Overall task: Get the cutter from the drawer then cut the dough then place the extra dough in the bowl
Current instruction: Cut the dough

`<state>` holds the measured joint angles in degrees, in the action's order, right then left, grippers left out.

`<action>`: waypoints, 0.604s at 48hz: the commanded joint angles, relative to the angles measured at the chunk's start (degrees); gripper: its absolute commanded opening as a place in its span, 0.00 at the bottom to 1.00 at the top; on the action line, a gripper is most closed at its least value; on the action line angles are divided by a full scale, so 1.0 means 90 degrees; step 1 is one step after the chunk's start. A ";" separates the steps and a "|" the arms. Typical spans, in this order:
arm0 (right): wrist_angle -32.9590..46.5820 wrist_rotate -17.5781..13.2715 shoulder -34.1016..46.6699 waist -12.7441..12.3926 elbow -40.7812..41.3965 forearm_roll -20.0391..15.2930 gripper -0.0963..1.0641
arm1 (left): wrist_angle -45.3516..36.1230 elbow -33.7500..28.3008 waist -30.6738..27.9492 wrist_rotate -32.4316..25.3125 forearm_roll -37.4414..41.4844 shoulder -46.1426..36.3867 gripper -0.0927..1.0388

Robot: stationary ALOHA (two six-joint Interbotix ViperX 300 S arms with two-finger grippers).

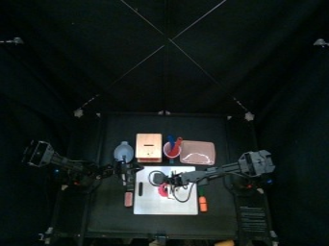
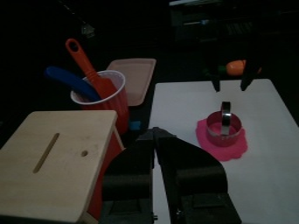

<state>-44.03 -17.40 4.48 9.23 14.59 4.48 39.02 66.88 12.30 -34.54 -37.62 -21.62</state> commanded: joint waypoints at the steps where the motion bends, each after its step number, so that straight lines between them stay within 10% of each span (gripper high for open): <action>1: 0.1201 0.0010 -0.0908 0.0049 0.0703 0.0195 0.74 | -0.0010 -0.0264 0.0020 0.0000 0.0029 0.0059 0.47; 19: 0.4238 0.0020 -0.2432 -0.0078 0.3369 0.1016 0.74 | -0.0010 -0.0762 0.0000 -0.0020 0.0234 0.0625 0.47; 29: 0.4600 0.0049 -0.2402 -0.0127 0.3525 0.0371 0.74 | 0.0000 -0.1172 0.0020 -0.0010 0.0283 0.1006 0.48</action>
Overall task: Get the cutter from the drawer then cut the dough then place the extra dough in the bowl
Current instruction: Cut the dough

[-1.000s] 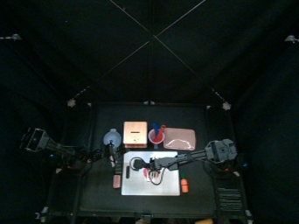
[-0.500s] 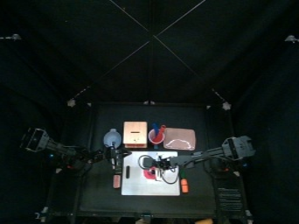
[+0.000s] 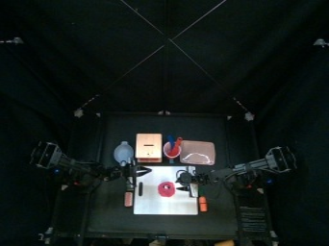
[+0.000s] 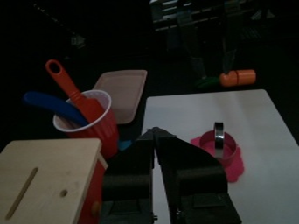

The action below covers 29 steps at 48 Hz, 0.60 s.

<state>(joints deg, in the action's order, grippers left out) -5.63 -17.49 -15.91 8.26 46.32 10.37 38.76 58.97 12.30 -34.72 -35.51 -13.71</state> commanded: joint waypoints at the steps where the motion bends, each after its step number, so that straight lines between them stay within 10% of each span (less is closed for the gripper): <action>1: 0.0449 0.0059 -0.0137 -0.0020 0.0029 -0.0322 0.74 | 0.0039 -0.0332 0.0020 0.0010 0.0059 0.0176 0.48; 17: 0.3525 0.0098 0.0068 0.0107 0.1309 -0.1055 0.73 | 0.1094 -0.0400 0.0459 0.1699 0.0303 0.0957 0.80; 29: 0.4922 0.0146 0.0674 0.0254 0.1680 -0.1602 0.73 | 0.1973 -0.0508 0.0596 0.2832 0.1240 0.2021 0.84</action>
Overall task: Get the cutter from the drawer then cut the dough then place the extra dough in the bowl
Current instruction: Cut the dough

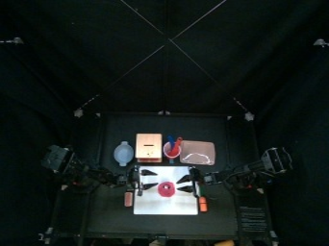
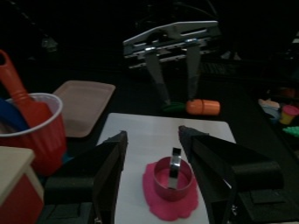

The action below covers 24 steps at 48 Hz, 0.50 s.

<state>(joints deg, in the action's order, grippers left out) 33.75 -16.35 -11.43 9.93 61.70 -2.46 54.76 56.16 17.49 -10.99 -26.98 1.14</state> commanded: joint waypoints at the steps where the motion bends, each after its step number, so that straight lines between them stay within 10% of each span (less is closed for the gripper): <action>1: 0.0674 0.0020 0.0293 0.0107 -0.0039 -0.0225 0.73 | 0.0215 -0.0225 0.0020 0.0234 0.0342 0.0469 0.84; 24: 0.1279 0.0947 0.1660 0.0420 -0.0615 -0.1348 0.73 | 0.0137 -0.0459 -0.0039 0.0264 0.0664 0.1074 0.84</action>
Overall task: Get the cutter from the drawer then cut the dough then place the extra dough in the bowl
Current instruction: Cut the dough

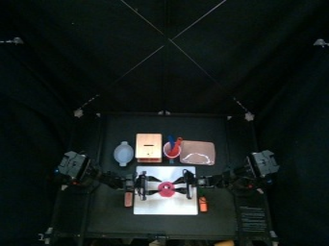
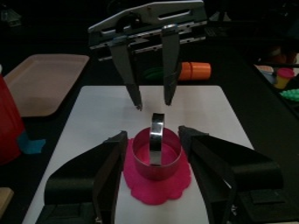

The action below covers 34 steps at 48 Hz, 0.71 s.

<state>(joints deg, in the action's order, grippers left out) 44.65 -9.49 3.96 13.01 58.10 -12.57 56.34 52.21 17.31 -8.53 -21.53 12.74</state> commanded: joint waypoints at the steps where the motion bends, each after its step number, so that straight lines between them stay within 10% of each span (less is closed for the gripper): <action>1: 0.0068 0.0254 -0.0020 0.0088 -0.0234 -0.0312 0.73 | -0.0068 0.0000 -0.0020 -0.0020 0.0068 -0.0225 0.84; 10: 0.0049 0.0781 0.0039 0.0234 -0.0293 -0.0859 0.73 | -0.0352 0.0039 -0.0039 -0.0020 0.0225 -0.0156 0.84; 34: -0.0303 0.0859 0.0107 0.0439 -0.0547 -0.1143 0.73 | -0.0410 -0.0225 -0.0430 -0.0010 0.0684 0.0137 0.84</action>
<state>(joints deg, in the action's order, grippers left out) 41.92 -1.93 5.80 17.14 54.14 -22.68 52.56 51.42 13.89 -8.53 -15.91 14.24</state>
